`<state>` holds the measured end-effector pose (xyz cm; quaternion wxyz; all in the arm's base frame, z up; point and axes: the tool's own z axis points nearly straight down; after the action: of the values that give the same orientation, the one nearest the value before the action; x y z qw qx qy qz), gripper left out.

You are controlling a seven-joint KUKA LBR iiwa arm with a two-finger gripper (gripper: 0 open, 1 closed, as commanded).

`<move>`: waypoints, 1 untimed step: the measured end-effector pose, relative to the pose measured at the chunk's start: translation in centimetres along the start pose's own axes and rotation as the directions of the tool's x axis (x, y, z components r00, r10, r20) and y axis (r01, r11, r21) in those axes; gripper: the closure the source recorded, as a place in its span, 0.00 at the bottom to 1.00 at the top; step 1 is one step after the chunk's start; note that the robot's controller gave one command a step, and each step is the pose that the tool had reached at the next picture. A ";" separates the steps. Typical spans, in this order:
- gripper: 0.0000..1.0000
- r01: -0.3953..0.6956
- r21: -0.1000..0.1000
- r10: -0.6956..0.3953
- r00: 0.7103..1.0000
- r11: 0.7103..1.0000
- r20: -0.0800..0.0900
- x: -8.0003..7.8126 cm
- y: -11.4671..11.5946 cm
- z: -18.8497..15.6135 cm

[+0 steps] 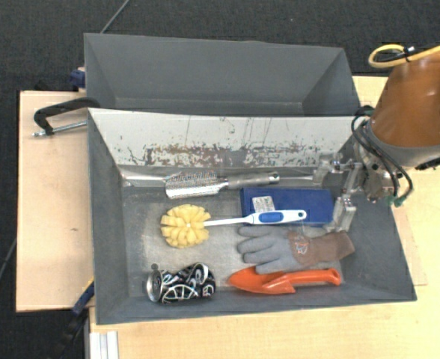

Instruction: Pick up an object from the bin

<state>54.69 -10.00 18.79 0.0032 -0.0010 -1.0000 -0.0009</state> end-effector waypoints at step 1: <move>0.00 0.002 0.001 -0.002 1.000 1.000 0.009 -0.2 0.1 -0.5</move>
Offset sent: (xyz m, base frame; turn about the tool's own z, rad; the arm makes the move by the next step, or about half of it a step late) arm 0.0407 0.1235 -0.1179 -0.0944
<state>54.85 -9.95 19.29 -0.0012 0.0001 -1.0000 -0.0002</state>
